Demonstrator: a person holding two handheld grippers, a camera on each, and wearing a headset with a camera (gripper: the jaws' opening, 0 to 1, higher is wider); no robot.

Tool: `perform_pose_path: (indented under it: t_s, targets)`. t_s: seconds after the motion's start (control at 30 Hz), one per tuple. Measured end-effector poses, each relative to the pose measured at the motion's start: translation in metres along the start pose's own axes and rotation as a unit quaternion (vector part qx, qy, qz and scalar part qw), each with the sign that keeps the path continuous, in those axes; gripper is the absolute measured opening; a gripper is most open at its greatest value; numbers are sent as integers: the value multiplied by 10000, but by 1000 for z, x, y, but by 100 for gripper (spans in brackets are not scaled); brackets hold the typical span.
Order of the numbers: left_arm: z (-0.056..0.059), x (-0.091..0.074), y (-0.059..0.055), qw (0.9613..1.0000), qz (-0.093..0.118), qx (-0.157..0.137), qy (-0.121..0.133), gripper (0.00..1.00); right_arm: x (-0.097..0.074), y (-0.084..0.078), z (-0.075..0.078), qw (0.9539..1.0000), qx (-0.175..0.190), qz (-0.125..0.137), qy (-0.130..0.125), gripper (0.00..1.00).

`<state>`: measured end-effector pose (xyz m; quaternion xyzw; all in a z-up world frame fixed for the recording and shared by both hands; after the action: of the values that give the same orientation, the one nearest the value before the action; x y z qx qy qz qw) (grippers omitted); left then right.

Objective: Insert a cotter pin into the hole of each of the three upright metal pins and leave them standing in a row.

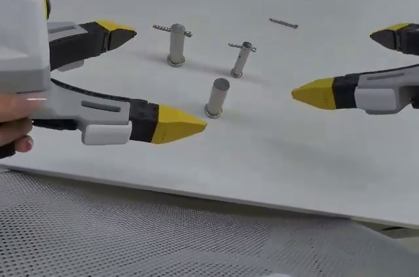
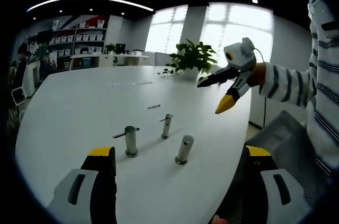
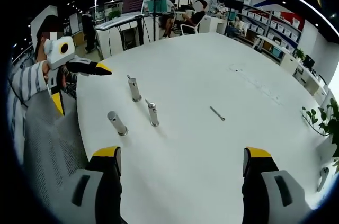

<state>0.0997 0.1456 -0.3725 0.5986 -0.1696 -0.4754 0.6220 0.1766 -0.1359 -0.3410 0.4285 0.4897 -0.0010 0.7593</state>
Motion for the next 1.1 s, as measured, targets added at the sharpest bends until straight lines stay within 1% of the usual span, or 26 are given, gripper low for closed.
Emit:
perform_pose_path:
  t_s: [0.07,0.13,0.27,0.33,0.4,0.43,0.47,0.5,0.53,0.57,0.6,0.63,0.7,0.73,0.77,0.83,0.9,0.97,1.03,1.1]
  targets:
    - [0,-1,1,10000,-49,70,23,99,-1,6,9,9995,-302,-78,-103,94]
    - [0,-2,2,10000,-64,30,16,99,0,11,16,9988,-449,-151,-121,93]
    - [2,-2,4,10000,-26,61,66,99,3,19,28,9974,-669,-232,-133,93]
    - [2,-2,3,9999,-49,64,75,99,6,21,34,9956,-876,-326,-108,93]
    - [2,-2,2,9999,-100,78,79,99,8,21,37,9942,-986,-431,-71,92]
    - [1,-3,1,9998,-132,113,99,99,10,21,40,9927,-1100,-496,-23,92]
    - [1,-3,1,9998,-138,121,105,99,11,21,40,9924,-1122,-500,-21,92]
    - [1,-3,1,9998,-137,99,122,99,14,20,44,9909,-1212,-592,6,92]
    - [1,-3,1,9998,-132,82,120,99,16,20,46,9905,-1226,-630,6,92]
    - [1,-3,1,9999,-111,69,111,99,22,20,56,9900,-1200,-744,30,92]
    - [2,-2,1,9999,-101,69,103,99,24,19,59,9890,-1174,-899,48,90]
    - [2,-2,2,9999,-105,78,89,99,27,19,63,9872,-1249,-989,81,87]
    - [2,0,2,9998,-129,124,97,99,34,22,68,9852,-1446,-921,47,84]
    - [2,0,2,9998,-130,140,90,99,35,23,68,9848,-1456,-941,58,85]
    - [3,2,2,9998,-149,127,34,99,42,24,75,9834,-1495,-1025,84,85]
    - [4,4,2,9999,-138,83,9,99,46,27,73,9815,-1612,-1021,127,85]
    - [5,5,3,9999,-129,64,-6,99,54,30,79,9803,-1689,-1013,170,85]
    - [6,7,4,9999,-135,58,-21,99,56,32,74,9776,-1799,-1074,224,85]
    - [8,9,6,9999,-120,51,-73,99,65,35,80,9749,-1916,-1098,301,84]
    - [10,10,8,9999,-85,50,-107,99,68,37,74,9730,-1981,-1130,363,84]
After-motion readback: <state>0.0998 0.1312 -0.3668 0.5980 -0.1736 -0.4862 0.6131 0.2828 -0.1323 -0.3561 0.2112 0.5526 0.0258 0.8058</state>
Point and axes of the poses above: the centre of the closed fingertips' face, and the gripper's own axes: x roughly forward along the fingers, z roughly to its right, y roughly out of its top, the point moved 8 cm from there along -x, roughly backward along the fingers, and after that the axes turned 2 degrees about -y, right-handed, at the moved point
